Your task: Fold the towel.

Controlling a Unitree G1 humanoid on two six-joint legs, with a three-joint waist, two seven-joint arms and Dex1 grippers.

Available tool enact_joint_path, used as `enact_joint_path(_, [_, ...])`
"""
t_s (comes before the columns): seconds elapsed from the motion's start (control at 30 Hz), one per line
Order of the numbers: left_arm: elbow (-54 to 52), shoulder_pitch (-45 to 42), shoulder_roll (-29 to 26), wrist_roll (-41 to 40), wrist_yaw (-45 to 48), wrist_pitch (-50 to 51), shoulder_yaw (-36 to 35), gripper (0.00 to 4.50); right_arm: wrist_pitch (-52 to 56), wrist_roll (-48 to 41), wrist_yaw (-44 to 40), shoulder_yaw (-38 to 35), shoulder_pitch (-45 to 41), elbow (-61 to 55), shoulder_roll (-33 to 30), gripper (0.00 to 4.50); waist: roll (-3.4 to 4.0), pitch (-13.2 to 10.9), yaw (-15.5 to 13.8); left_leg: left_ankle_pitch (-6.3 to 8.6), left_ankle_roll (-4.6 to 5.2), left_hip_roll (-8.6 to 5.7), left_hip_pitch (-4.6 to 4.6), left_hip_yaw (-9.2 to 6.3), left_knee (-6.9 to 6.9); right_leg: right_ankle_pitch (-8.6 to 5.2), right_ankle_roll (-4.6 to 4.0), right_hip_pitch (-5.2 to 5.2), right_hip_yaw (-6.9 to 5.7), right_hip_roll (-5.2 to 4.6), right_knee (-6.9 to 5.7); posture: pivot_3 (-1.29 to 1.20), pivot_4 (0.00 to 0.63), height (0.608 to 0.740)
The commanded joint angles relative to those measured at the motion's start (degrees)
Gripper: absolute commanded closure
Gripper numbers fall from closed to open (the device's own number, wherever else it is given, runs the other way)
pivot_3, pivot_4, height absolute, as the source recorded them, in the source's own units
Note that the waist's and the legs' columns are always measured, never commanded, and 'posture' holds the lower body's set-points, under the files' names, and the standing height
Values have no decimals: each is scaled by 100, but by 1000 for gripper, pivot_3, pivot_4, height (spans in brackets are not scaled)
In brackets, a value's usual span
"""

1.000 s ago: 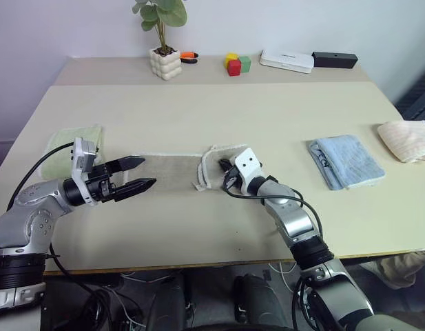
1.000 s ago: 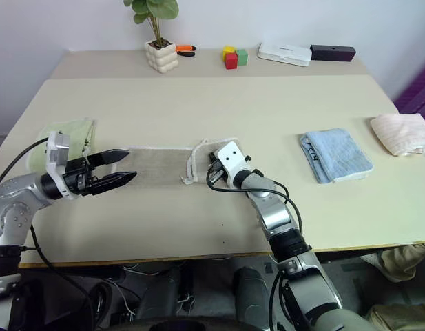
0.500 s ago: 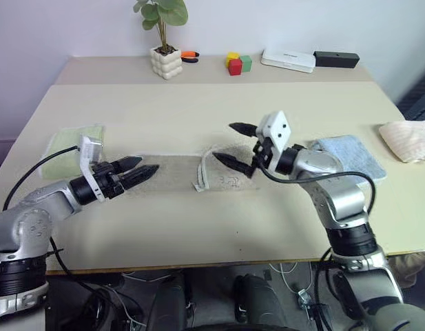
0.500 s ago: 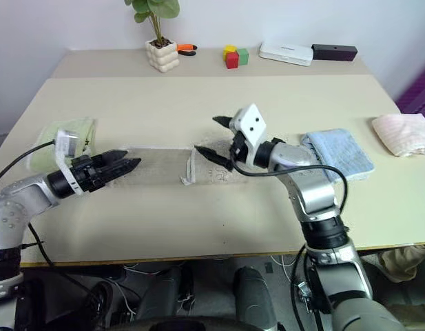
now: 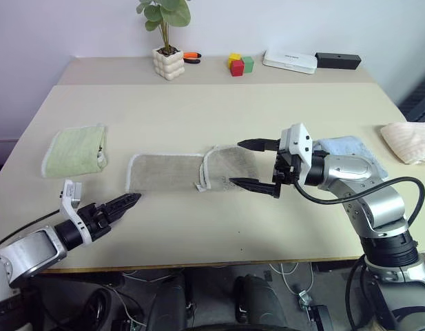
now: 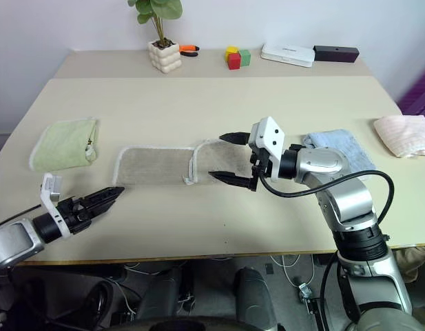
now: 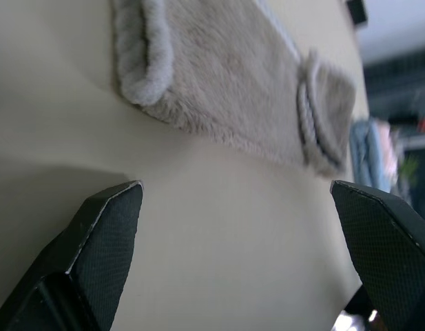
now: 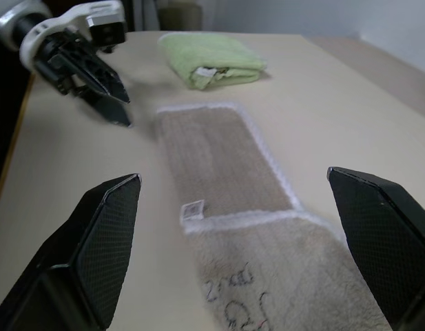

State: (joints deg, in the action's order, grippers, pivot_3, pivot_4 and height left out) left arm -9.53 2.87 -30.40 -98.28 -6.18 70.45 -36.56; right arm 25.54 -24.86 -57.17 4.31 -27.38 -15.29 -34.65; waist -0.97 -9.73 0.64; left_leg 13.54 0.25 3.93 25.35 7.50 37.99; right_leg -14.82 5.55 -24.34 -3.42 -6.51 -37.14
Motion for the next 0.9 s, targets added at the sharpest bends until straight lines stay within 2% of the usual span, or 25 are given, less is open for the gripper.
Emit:
enact_joint_path(0.03, [-284,169,218,-1050,-1078,-940,349,0,-138,51,57,17,-117,-57,53,69,-1,1,-11,0,1,-2,0,0,0,-1,-2,2,0,-16,1,0,150,735])
enact_joint_path(0.2, [-481,103,773,-1372,-1936,-2080,748,0,-146,134,143,45,-139,-55,57,69,-3,3,-15,1,9,-15,0,1,3,-4,-14,11,-3,-28,9,0,150,735])
enact_joint_path(0.4, [-250,-48,937,-1333,-2167,-2667,1038,0,-152,213,263,33,-171,-28,68,69,1,6,-12,0,13,-20,-1,2,4,-4,-14,15,-9,-16,12,0,150,735])
enact_joint_path(0.5, [-77,-277,1093,-1417,-2279,-2936,1126,884,-156,261,332,16,-190,-14,70,0,0,7,-17,0,15,-23,-1,1,6,-4,-13,21,-14,-15,14,0,150,735])
enact_joint_path(0.73, [107,-558,1084,-1266,-2213,-3082,1258,4277,-165,370,466,-26,-121,-65,19,0,0,7,-22,0,18,-31,-1,0,6,-4,-10,23,-17,-4,15,0,150,735])
enact_joint_path(0.77, [68,-584,1052,-1204,-2113,-3052,1275,4436,-170,381,468,-36,-100,-66,1,0,1,7,-23,0,18,-31,-1,-3,6,-4,-10,25,-20,-3,15,0,150,735])
enact_joint_path(0.9, [-379,-667,602,-747,-1179,-2544,1556,4436,-276,388,415,-256,57,18,-207,0,-5,4,-23,0,18,-32,1,-2,7,-4,-10,25,-21,-3,18,0,150,735])
